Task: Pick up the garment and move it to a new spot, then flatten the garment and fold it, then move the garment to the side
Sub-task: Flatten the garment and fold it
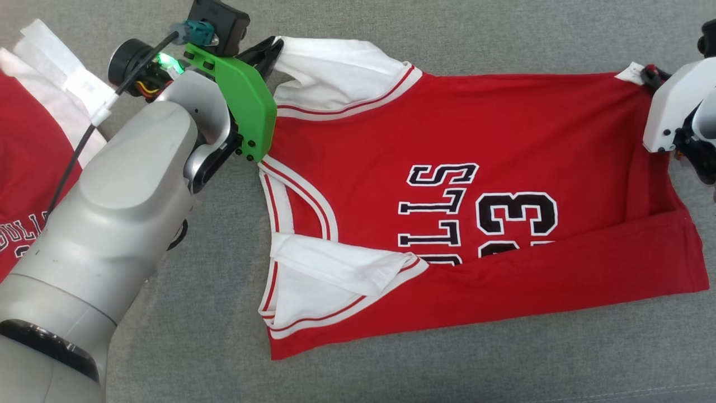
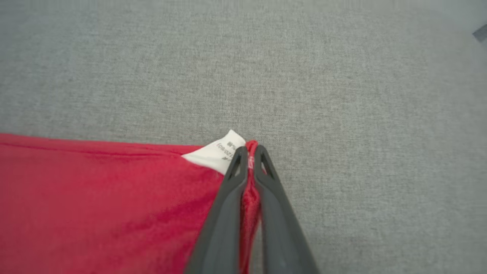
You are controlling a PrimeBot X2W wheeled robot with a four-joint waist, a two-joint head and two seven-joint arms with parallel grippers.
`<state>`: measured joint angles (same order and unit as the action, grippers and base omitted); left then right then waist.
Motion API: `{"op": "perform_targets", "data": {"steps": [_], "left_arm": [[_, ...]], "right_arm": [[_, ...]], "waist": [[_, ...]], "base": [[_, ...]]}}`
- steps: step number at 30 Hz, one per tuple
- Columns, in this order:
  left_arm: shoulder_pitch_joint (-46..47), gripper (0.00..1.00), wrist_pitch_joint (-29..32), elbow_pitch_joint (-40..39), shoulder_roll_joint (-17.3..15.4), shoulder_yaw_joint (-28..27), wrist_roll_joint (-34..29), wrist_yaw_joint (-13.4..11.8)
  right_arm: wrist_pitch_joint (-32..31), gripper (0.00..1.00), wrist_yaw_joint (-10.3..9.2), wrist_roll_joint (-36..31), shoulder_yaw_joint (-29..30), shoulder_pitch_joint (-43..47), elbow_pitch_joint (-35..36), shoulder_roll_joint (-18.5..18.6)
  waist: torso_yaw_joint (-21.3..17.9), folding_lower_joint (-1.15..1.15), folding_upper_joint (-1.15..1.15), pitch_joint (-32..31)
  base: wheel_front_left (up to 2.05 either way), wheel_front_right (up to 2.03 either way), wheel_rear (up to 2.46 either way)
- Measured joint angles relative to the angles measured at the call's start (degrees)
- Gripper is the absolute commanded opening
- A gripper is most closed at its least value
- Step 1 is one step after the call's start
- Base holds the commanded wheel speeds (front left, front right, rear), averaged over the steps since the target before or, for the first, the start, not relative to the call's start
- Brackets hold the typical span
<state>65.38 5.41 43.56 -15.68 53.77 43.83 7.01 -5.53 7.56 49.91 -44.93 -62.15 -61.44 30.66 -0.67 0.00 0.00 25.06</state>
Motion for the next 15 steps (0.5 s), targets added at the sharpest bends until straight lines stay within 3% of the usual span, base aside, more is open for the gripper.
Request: {"op": "perform_targets", "data": {"steps": [9, 15], "left_arm": [[3.28, 0.0, -5.58, 2.97, 1.12, -1.75, -0.51, -2.29], [3.86, 0.0, -8.62, 5.14, 2.74, -1.79, -0.51, -2.22]], "right_arm": [[9.75, 0.0, 0.0, -1.12, -0.01, -2.93, -0.75, 0.42], [14.43, 0.0, 0.0, -0.01, 0.05, -2.74, 0.02, 0.88]], "waist": [[-0.07, 0.0, 0.0, 0.25], [0.47, 0.0, 0.0, 0.07]], "base": [[0.0, 0.0, 0.0], [0.0, 0.0, 0.0]]}}
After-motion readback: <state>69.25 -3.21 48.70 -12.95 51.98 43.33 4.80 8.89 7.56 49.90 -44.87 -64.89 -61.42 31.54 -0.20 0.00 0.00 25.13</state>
